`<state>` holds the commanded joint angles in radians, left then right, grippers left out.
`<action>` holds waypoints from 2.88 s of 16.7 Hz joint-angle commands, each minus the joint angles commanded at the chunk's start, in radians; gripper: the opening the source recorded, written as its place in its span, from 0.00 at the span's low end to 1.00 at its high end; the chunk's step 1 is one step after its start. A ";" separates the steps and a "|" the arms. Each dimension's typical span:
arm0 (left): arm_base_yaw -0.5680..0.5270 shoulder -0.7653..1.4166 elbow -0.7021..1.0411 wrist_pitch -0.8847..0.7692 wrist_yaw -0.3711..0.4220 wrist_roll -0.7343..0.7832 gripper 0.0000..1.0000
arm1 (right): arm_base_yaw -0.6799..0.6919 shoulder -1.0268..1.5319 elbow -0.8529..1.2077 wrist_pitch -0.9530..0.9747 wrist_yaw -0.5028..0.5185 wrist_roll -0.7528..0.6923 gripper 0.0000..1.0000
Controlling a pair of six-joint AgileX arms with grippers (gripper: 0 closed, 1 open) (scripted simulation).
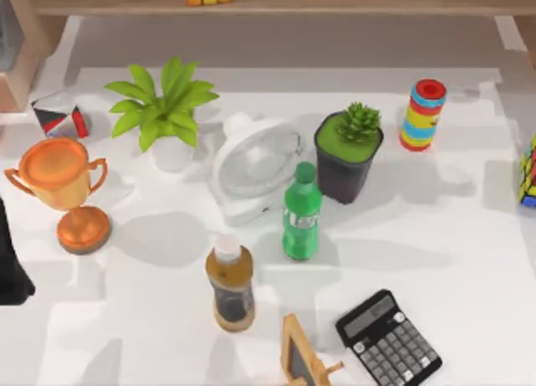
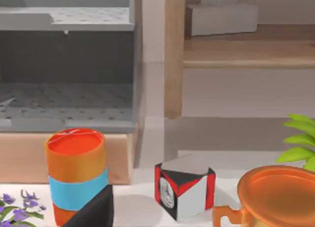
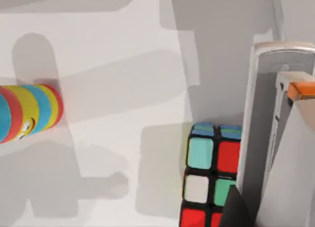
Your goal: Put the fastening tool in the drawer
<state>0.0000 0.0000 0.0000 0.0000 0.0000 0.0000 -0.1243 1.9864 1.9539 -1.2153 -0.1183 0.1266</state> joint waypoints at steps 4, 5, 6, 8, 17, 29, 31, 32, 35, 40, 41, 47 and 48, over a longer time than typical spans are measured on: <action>0.000 0.000 0.000 0.000 0.000 0.000 1.00 | -0.153 0.180 0.276 -0.071 0.014 -0.184 0.00; 0.000 0.000 0.000 0.000 0.000 0.000 1.00 | -0.184 0.234 0.332 -0.090 0.023 -0.228 0.00; 0.000 0.000 0.000 0.000 0.000 0.000 1.00 | -0.211 0.290 0.381 -0.110 0.033 -0.271 0.00; 0.000 0.000 0.000 0.000 0.000 0.000 1.00 | -0.248 0.403 0.460 -0.149 0.059 -0.347 0.00; 0.000 0.000 0.000 0.000 0.000 0.000 1.00 | -0.244 0.635 0.552 -0.237 0.144 -0.481 0.00; 0.000 0.000 0.000 0.000 0.000 0.000 1.00 | -0.289 0.450 0.556 -0.169 0.068 -0.540 0.00; 0.000 0.000 0.000 0.000 0.000 0.000 1.00 | -0.299 0.419 0.564 -0.155 0.056 -0.542 0.00; 0.000 0.000 0.000 0.000 0.000 0.000 1.00 | -0.300 0.412 0.565 -0.150 0.053 -0.541 0.00; 0.000 0.000 0.000 0.000 0.000 0.000 1.00 | -0.293 0.427 0.554 -0.151 0.060 -0.530 0.00; 0.000 0.000 0.000 0.000 0.000 0.000 1.00 | -0.255 0.568 0.512 -0.173 0.114 -0.497 0.00; 0.000 0.000 0.000 0.000 0.000 0.000 1.00 | -0.249 0.596 0.505 -0.178 0.127 -0.490 0.00; 0.000 0.000 0.000 0.000 0.000 0.000 1.00 | -0.244 0.626 0.494 -0.188 0.144 -0.481 0.00; 0.000 0.000 0.000 0.000 0.000 0.000 1.00 | -0.244 0.626 0.494 -0.188 0.144 -0.481 0.08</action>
<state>0.0000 0.0000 0.0000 0.0000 0.0000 0.0000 -0.3687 2.6124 2.4482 -1.4038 0.0259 -0.3545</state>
